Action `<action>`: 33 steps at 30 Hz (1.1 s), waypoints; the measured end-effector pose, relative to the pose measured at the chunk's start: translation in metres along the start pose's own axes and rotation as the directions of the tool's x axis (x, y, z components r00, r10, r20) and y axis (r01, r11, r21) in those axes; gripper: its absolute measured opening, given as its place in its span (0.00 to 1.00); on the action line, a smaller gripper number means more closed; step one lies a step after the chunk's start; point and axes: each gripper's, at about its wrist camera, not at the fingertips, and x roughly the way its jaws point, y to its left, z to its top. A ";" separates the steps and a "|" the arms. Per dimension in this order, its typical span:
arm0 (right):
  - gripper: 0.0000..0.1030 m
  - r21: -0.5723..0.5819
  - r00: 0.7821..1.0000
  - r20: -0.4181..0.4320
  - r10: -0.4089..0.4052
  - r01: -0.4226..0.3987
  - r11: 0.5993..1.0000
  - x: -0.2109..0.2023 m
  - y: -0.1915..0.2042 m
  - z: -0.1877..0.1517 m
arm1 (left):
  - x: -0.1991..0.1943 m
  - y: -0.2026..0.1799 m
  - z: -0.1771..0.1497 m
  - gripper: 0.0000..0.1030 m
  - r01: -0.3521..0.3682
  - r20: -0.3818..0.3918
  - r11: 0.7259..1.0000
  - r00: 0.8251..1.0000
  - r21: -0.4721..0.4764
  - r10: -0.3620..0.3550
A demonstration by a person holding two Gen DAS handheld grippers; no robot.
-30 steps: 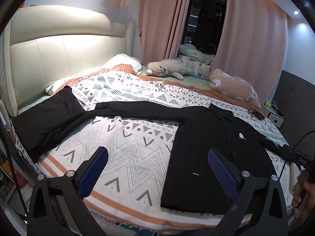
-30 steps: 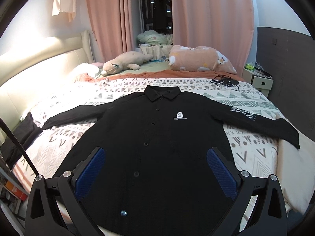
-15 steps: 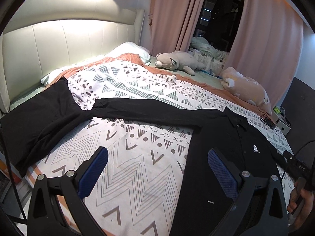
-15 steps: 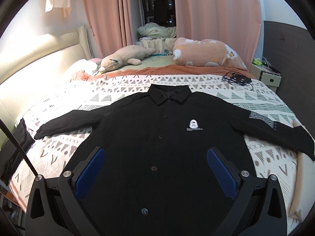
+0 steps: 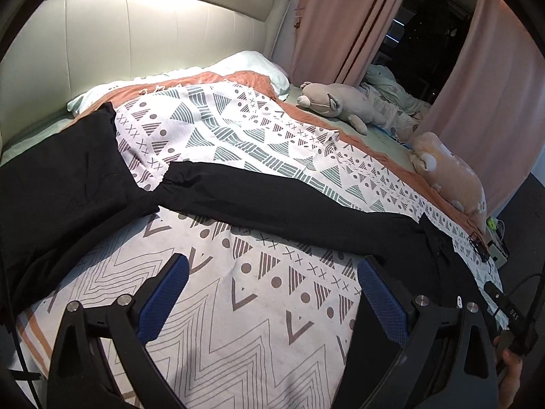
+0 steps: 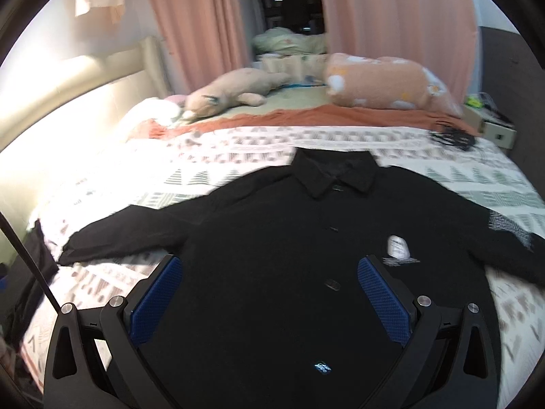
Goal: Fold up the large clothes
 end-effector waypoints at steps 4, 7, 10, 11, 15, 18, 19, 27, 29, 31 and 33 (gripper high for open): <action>1.00 -0.005 0.998 -0.053 0.033 -0.034 0.999 0.036 -0.005 0.014 | 0.034 0.014 0.014 0.92 -0.012 -0.044 0.998 0.999 -0.054 0.010; 1.00 0.017 0.994 -0.091 0.064 -0.063 0.998 0.062 -0.007 0.023 | 0.058 0.024 0.023 0.87 -0.037 -0.074 0.997 0.997 -0.070 0.032; 1.00 0.028 0.991 -0.111 0.081 -0.078 0.997 0.081 -0.008 0.033 | 0.081 0.036 0.032 0.86 -0.063 -0.108 0.994 0.993 -0.088 0.054; 1.00 0.038 0.989 -0.117 0.088 -0.084 0.996 0.088 -0.008 0.037 | 0.089 0.039 0.034 0.85 -0.067 -0.120 0.993 0.991 -0.096 0.055; 1.00 0.045 0.983 -0.138 0.118 -0.113 0.993 0.110 -0.006 0.044 | 0.126 0.057 0.038 0.81 -0.113 -0.181 0.984 0.980 -0.140 0.087; 0.99 0.072 0.976 -0.149 0.158 -0.149 0.986 0.128 -0.008 0.046 | 0.149 0.067 0.036 0.81 -0.144 -0.219 0.976 0.970 -0.165 0.106; 0.94 0.082 0.973 -0.153 0.173 -0.162 0.983 0.132 -0.009 0.045 | 0.156 0.070 0.036 0.81 -0.151 -0.230 0.973 0.967 -0.173 0.109; 0.71 0.110 0.951 -0.234 0.201 -0.179 0.978 0.172 -0.016 0.038 | 0.206 0.086 0.041 0.76 -0.224 -0.258 0.953 0.951 -0.204 0.168; 0.62 0.144 0.942 -0.254 0.220 -0.188 0.972 0.178 -0.023 0.037 | 0.213 0.086 0.045 0.57 -0.240 -0.254 0.953 0.949 -0.186 0.189; 0.58 0.172 0.937 -0.261 0.231 -0.190 0.967 0.180 -0.022 0.039 | 0.217 0.086 0.050 0.35 -0.242 -0.256 0.953 0.947 -0.180 0.192; 0.58 0.194 0.927 -0.272 0.260 -0.211 0.958 0.188 -0.017 0.041 | 0.219 0.087 0.054 0.19 -0.219 -0.267 0.957 0.950 -0.190 0.164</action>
